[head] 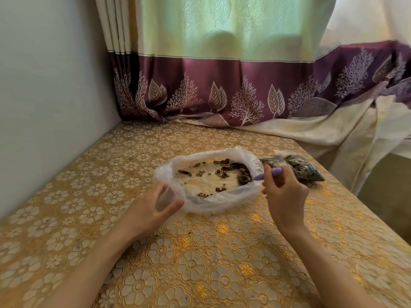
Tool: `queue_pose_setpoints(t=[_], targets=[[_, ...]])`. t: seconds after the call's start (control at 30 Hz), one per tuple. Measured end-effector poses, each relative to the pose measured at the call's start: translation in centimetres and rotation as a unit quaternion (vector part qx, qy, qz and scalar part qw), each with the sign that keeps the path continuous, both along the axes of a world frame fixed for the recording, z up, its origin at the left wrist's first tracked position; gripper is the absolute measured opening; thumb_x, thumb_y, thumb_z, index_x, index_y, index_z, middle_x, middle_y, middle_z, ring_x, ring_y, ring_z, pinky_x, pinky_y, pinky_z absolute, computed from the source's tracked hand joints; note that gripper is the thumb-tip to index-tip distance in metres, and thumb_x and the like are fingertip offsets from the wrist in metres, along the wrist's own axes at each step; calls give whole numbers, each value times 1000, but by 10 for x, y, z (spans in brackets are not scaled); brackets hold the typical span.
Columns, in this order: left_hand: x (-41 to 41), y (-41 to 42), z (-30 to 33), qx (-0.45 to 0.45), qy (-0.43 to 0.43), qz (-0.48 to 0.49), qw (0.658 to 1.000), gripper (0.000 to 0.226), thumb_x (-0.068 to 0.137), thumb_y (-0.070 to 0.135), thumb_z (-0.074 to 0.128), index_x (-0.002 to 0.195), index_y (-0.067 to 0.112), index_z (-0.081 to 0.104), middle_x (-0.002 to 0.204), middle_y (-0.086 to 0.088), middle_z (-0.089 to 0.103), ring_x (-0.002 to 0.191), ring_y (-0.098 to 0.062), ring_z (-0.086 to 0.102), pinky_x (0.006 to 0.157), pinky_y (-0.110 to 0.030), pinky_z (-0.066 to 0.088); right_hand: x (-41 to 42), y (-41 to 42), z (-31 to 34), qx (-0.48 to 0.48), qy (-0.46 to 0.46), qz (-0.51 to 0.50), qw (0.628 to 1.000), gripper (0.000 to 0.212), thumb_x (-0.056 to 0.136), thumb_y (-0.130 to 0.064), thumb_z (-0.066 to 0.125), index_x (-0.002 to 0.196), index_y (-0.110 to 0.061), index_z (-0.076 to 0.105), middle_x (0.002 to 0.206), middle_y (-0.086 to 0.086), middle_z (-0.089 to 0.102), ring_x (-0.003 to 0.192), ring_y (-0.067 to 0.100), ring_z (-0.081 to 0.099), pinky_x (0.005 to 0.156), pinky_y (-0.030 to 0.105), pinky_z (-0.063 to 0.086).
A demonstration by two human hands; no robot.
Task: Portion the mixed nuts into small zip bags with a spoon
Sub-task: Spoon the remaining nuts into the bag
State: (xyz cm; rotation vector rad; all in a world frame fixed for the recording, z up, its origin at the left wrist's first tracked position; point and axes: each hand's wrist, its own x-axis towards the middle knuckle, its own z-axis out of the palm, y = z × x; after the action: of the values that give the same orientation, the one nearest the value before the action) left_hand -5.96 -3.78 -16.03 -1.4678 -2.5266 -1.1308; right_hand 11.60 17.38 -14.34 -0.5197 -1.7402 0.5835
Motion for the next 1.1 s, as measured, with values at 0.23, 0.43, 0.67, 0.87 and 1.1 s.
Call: queue_pose_setpoints(t=[0.23,0.43,0.67,0.87,1.1], targets=[[0,0,1,-5,-15,3,1000,84,52,98,22,94,29,47,84,8,60,67,-9,57,58,-20,44,-10,3,-11,-133,29,23,990,20,92,-21,58,77,-33,54,72,-8,68,56,3,66,53,15,53],[6,-2,9,66,-84,6,994,68,56,90,40,98,37,49,85,7,63,64,-6,62,52,-19,50,-9,15,-17,-364,105,68,923,10,93,-17,57,88,-10,64,77,9,70,65,14,70,61,20,58],[4,-2,13,161,-157,32,974,68,54,85,55,99,35,51,101,3,64,85,-21,67,71,-44,57,-8,7,-8,-382,131,107,909,14,94,-14,56,83,-10,64,77,11,70,67,18,69,61,22,58],[2,-4,13,171,-178,45,968,74,50,84,57,103,33,53,96,2,66,83,-18,67,67,-35,57,-8,-15,17,-359,139,181,905,21,94,-13,55,78,-8,67,64,3,71,60,16,67,56,20,55],[4,-7,18,179,-198,52,962,92,42,89,54,110,27,52,100,2,65,86,-17,67,67,-33,57,-14,-49,48,-300,101,307,898,23,95,-12,54,78,-4,67,70,9,73,59,19,65,55,22,53]])
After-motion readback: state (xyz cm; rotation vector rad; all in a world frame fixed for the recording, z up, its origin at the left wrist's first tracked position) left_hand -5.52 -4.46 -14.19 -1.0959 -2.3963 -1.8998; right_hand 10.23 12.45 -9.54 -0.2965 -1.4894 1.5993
